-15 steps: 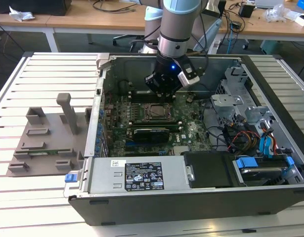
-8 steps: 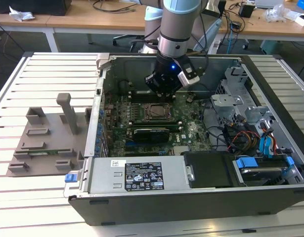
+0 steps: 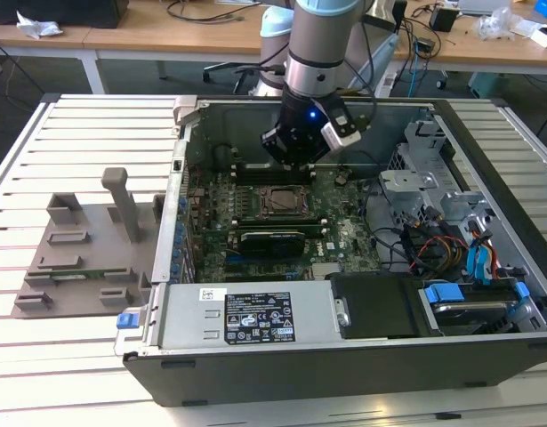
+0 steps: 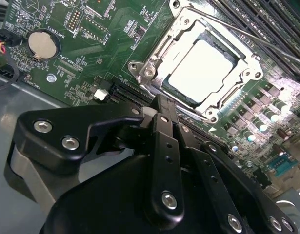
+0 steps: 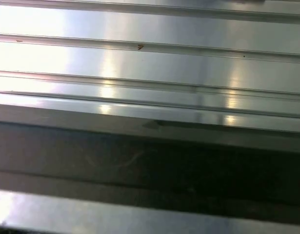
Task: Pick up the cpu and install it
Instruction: 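Install the first cpu locking lever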
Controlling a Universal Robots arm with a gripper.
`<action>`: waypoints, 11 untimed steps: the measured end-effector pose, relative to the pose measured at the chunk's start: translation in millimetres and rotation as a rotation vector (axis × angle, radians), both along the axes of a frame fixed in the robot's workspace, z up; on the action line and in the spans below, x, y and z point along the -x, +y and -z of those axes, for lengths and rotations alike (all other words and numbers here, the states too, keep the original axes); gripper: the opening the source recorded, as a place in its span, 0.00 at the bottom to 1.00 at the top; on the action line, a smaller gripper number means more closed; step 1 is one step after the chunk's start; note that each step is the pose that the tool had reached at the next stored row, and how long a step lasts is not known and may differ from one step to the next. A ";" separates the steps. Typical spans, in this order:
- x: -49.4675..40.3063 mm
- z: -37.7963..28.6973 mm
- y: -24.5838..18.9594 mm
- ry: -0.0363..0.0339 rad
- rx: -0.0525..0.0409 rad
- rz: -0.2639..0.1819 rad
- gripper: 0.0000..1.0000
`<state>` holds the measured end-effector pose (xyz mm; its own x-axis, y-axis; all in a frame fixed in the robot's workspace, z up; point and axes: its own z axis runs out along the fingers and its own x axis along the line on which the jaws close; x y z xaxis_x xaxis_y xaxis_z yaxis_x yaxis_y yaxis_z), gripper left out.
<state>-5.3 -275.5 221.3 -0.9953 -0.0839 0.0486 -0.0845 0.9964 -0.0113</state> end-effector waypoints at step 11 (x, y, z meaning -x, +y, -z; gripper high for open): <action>0.0 -15.8 0.0 0.0000 0.0012 0.000 0.11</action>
<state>-5.3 -275.5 237.1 -0.9953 -0.0838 0.0488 -0.0845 0.9963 -0.0126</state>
